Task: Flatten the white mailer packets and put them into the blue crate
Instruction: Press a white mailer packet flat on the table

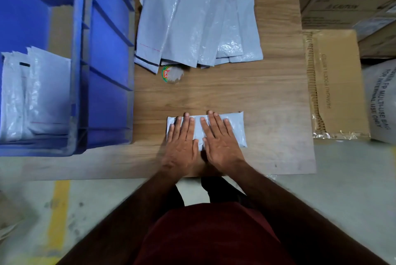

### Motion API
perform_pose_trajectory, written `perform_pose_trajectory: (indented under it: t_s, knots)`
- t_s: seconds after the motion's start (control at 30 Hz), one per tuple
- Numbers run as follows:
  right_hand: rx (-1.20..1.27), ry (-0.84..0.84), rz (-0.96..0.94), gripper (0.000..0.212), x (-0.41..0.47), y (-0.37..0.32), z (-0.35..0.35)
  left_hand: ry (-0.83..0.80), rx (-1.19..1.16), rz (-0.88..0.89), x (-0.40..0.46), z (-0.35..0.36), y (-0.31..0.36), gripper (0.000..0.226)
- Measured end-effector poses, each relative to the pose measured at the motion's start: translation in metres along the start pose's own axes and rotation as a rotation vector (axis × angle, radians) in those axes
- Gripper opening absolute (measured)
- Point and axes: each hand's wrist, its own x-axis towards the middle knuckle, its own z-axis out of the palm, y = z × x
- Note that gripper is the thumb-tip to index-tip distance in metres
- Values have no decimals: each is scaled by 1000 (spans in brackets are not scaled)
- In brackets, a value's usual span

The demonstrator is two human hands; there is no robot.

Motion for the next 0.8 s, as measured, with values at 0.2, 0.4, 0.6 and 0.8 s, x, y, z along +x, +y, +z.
perform_pose_trajectory:
  t_s: [0.2, 0.4, 0.6, 0.8]
  knots:
    - [-8, -1, 13, 71, 3, -14, -7, 6, -31, 67, -3, -10, -11, 66]
    - [-32, -31, -43, 72, 6, -32, 5, -8, -8, -7, -17, -6, -41, 69]
    - [-2, -94, -54, 69, 7, -32, -2, 13, 58, -2, -15, -18, -34, 71]
    - [67, 35, 13, 75, -23, 2, -20, -26, 148, 365, -11, -14, -39, 82]
